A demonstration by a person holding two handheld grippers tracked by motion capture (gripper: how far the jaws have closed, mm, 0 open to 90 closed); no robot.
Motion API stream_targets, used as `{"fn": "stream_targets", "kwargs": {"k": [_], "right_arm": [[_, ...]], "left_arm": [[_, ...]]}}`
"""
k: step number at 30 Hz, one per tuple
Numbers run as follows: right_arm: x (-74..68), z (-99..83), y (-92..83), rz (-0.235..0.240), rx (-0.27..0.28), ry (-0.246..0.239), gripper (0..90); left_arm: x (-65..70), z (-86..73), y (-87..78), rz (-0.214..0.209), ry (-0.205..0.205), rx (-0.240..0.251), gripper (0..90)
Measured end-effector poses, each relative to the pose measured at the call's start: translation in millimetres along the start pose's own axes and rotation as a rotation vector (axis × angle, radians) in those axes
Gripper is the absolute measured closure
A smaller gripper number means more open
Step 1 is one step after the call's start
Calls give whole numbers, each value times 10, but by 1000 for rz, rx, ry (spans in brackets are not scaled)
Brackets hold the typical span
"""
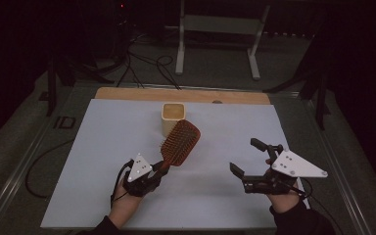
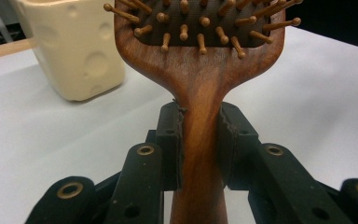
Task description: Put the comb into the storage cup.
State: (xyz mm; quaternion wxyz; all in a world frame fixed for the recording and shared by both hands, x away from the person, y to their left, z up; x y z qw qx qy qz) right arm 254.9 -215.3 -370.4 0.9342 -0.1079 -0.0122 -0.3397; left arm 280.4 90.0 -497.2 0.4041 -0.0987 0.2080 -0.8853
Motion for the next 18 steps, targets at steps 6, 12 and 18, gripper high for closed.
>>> {"fn": "stream_targets", "kwargs": {"k": [6,12,18], "right_arm": [[18,191,177,15,12,17,84],[46,250,393,17,7,33,84],[88,295,589,30,0,79,84]], "left_arm": [[8,-10,5,-7,-2,2,733],[29,1,-22,-5,2,20,733],[32,2,-29,-3,2,33,733]]}}
Point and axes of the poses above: each handheld gripper's, and its own axes: y roughly forward along the jaws, z roughly out of its top, x roughly to its right, the point moved 4 cm from there along y, roughly forward along the jaws, and after that the axes turned 4 degrees about z, right-handed, at the moved point
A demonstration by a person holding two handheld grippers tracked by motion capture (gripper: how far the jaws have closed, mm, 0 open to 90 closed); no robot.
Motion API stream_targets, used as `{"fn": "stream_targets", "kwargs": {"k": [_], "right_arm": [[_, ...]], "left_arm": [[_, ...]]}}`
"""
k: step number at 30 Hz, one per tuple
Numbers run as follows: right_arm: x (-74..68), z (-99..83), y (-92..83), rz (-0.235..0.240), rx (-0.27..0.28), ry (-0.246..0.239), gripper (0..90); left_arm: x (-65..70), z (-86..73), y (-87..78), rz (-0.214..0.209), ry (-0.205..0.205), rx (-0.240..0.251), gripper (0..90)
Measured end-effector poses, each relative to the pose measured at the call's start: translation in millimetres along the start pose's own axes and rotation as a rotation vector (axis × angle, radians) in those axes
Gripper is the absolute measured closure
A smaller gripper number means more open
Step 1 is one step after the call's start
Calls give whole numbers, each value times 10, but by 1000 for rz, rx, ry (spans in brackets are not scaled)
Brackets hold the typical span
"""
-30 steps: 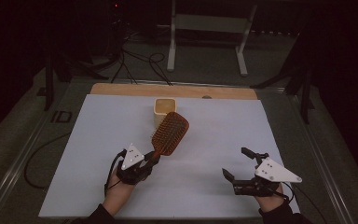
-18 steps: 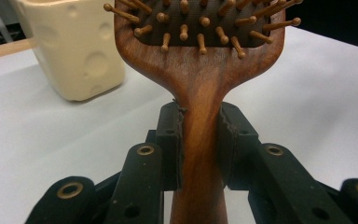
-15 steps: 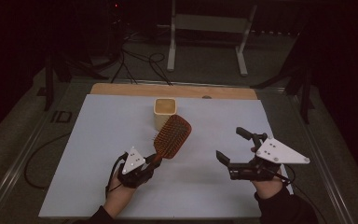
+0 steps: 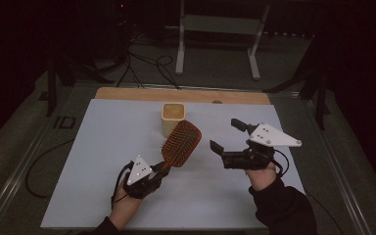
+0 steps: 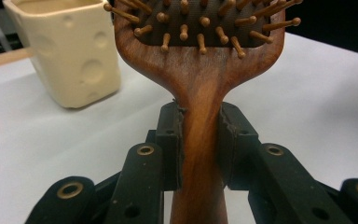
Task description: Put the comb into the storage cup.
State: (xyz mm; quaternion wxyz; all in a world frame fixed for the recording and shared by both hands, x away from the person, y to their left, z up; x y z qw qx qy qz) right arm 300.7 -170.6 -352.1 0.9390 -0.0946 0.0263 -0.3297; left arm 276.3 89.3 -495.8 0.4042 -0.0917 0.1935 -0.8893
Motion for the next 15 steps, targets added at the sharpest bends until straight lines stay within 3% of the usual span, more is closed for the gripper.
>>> {"fn": "stream_targets", "kwargs": {"k": [5,9,12,15], "right_arm": [[49,24,152,2,1,44,84],[104,30,262,-15,-10,74,84],[153,11,353,3,-33,119,84],[182,-30,456,44,-63,195,84]], "left_arm": [[0,-8,9,-10,-7,-1,732],[22,-19,14,-6,16,1,733],[30,-10,10,-7,12,11,733],[26,-4,-2,-3,6,20,732]]}}
Point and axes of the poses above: each handheld gripper's, and its own axes: y roughly forward along the jaws, z roughly out of its top, x roughly to its right, the point moved 4 cm from there along y, roughly forward along the jaws, and after that the axes turned 4 degrees about z, right-handed, at the moved point
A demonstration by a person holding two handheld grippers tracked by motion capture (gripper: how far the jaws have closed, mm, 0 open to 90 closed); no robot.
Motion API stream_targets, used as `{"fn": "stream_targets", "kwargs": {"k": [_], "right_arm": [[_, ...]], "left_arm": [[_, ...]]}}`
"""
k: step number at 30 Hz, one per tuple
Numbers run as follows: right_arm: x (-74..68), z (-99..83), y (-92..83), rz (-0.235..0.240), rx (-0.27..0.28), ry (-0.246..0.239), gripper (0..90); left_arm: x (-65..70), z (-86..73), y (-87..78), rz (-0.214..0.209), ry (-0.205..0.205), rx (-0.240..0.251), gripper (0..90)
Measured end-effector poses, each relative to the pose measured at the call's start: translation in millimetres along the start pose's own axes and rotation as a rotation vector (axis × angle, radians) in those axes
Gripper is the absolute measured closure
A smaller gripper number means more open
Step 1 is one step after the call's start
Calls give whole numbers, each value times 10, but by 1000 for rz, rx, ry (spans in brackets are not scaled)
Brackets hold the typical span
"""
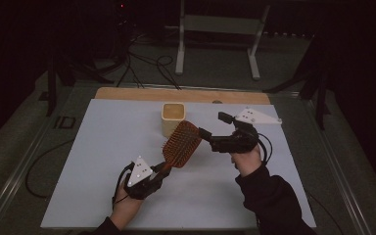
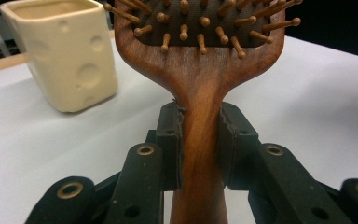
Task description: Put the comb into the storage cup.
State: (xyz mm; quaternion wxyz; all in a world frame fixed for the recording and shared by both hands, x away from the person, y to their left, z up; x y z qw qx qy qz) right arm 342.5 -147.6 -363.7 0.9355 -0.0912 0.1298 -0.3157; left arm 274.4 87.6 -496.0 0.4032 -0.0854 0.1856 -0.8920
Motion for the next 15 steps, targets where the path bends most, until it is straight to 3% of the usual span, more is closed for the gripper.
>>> {"fn": "stream_targets", "kwargs": {"k": [2,5,6,7,15], "right_arm": [[13,-29,64,43,-15,55,84],[34,-64,154,45,-32,153,84],[34,-64,154,45,-32,153,84],[50,-83,194,66,-24,215,84],[-12,-225,389,172,-32,360,84]], "left_arm": [[-5,2,-5,3,6,1,732],[-13,5,-13,5,10,4,732],[-13,5,-13,5,10,4,733],[-18,8,-16,-2,8,8,733],[-11,22,-29,9,9,28,733]]}}
Point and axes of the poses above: each handheld gripper's, and its own axes: y roughly forward along the jaws, z roughly out of its top, x roughly to its right, the point moved 4 cm from there along y, roughly forward along the jaws, and after that the axes turned 4 degrees about z, right-handed, at the moved point
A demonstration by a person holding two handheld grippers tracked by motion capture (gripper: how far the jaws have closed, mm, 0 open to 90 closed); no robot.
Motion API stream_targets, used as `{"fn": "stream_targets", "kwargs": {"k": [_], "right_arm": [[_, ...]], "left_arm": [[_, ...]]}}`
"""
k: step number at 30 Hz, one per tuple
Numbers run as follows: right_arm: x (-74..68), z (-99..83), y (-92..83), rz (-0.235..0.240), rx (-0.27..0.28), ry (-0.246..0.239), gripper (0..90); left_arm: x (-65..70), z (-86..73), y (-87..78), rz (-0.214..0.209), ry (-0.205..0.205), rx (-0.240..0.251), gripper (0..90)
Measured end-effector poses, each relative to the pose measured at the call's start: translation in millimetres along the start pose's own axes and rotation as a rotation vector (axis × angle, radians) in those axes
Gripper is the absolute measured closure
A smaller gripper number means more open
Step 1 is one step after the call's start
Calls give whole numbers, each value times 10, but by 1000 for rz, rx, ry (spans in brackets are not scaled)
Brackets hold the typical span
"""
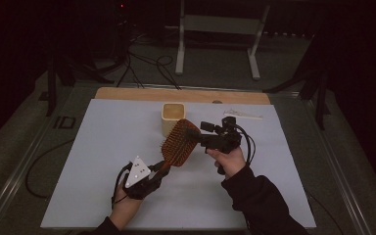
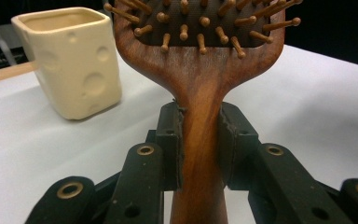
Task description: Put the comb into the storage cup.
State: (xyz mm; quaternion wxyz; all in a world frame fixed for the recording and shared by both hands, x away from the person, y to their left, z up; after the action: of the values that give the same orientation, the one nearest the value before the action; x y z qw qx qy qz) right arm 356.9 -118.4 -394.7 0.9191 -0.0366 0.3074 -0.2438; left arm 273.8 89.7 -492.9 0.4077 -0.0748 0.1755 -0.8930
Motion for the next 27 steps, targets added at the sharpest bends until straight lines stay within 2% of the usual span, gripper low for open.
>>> {"fn": "stream_targets", "kwargs": {"k": [3,6,7,9,16,18,21,25,27], "right_arm": [[-13,-56,62,35,-6,43,85],[-27,-93,106,37,-24,47,86],[-30,-122,135,35,-28,61,143],[-24,-150,168,45,-39,74,182],[-40,-229,240,58,-44,104,259],[-38,-262,270,72,-54,117,339],[-23,-307,294,56,-91,96,417],[-7,-315,284,62,-77,129,458],[-29,-313,283,54,-74,111,472]], "left_arm": [[0,-1,-5,4,-3,3,732],[-2,2,-7,5,-2,5,732],[-6,5,-9,2,-10,9,732],[-7,4,-6,6,-9,10,732],[-7,-3,17,5,-14,0,731],[9,-9,24,0,-8,-8,731],[17,-12,35,-5,-7,-14,732],[23,-27,52,-6,-10,-16,731],[24,-27,61,-7,-11,-13,731]]}}
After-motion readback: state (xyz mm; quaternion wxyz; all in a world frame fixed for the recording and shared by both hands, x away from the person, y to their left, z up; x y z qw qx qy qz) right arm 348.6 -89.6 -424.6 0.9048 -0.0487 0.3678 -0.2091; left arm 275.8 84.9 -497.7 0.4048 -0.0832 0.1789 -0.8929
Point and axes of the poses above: each handheld gripper's, and its own axes: y roughly forward along the jaws, z roughly out of its top, x roughly to its right, the point moved 4 cm from there along y, roughly forward along the jaws, and after that the axes turned 4 degrees about z, right-handed, at the moved point
